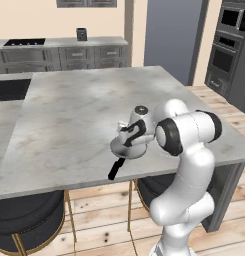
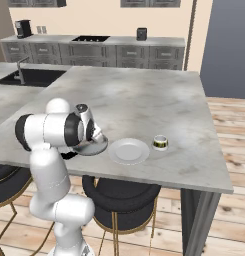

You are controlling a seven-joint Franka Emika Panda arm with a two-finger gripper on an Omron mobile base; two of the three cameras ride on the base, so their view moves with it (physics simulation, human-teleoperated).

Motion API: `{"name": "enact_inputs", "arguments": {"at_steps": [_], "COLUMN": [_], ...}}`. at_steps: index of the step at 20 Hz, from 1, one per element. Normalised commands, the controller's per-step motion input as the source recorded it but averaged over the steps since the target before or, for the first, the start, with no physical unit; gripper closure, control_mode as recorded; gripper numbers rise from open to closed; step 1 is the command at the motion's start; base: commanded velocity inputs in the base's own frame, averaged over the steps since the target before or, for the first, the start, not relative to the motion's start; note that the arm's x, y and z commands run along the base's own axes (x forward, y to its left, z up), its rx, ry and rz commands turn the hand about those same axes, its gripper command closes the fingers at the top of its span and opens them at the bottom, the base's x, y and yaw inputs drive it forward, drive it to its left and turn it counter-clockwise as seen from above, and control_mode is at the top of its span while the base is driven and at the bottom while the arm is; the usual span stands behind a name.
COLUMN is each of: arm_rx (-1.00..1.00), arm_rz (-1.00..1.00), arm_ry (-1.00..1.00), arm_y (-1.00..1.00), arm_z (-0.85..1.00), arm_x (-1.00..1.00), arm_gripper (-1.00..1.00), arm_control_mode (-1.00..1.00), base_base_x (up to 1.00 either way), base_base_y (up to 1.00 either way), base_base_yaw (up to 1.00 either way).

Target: Pick up the pan with the steak in it and place it on the dining table. Then place the steak on the plate.

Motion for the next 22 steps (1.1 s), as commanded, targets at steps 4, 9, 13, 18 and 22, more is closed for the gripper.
{"name": "enact_inputs", "arguments": {"at_steps": [4, 9, 13, 18, 22], "arm_rx": [0.03, 0.02, 0.02, 0.04, 0.00], "arm_rz": [-0.13, -0.14, -0.09, 0.03, 0.09], "arm_ry": [0.00, 0.00, 0.00, 0.00, 0.00], "arm_y": [-0.78, -0.94, -0.86, -0.59, -0.33], "arm_z": [0.20, 0.15, 0.08, 0.00, -0.07], "arm_x": [-0.52, -0.27, -0.05, 0.28, 0.10], "arm_gripper": [1.00, 1.00, 1.00, 1.00, 1.00], "arm_control_mode": [-1.00, -1.00, -1.00, -1.00, -1.00], "base_base_x": [0.00, 0.00, 0.00, 0.00, 0.00], "base_base_y": [0.00, 0.00, 0.00, 0.00, 0.00], "base_base_yaw": [0.00, 0.00, 0.00, 0.00, 0.00]}}
